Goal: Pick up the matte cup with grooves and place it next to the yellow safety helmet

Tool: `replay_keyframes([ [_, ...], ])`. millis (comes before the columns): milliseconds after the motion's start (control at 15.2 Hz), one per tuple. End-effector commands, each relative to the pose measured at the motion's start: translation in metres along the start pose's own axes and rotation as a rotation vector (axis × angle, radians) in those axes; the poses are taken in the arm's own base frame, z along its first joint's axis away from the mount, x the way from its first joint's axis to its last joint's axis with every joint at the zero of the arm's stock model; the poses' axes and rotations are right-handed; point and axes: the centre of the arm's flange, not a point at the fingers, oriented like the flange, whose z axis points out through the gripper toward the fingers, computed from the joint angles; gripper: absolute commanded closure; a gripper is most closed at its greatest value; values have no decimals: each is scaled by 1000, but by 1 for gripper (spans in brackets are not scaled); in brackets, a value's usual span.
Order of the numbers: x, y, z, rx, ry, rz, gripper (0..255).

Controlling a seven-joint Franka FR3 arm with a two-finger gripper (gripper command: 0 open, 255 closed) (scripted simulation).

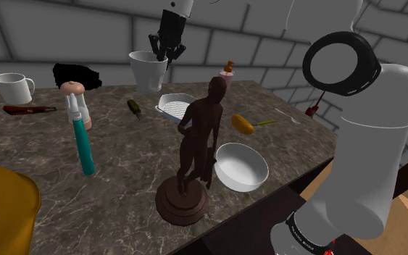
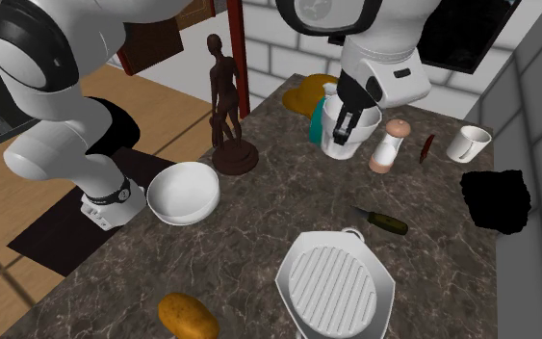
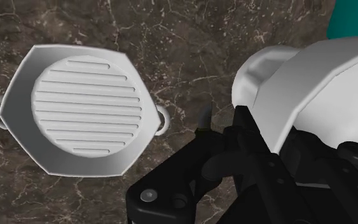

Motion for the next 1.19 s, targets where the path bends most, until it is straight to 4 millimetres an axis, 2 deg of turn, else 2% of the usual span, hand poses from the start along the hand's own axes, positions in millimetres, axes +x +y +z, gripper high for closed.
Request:
replay_keyframes([
  [0, -13, -15, 2, 0, 0, -1, 255],
  [1122, -163, -176, 47, 0, 0, -1, 255],
])
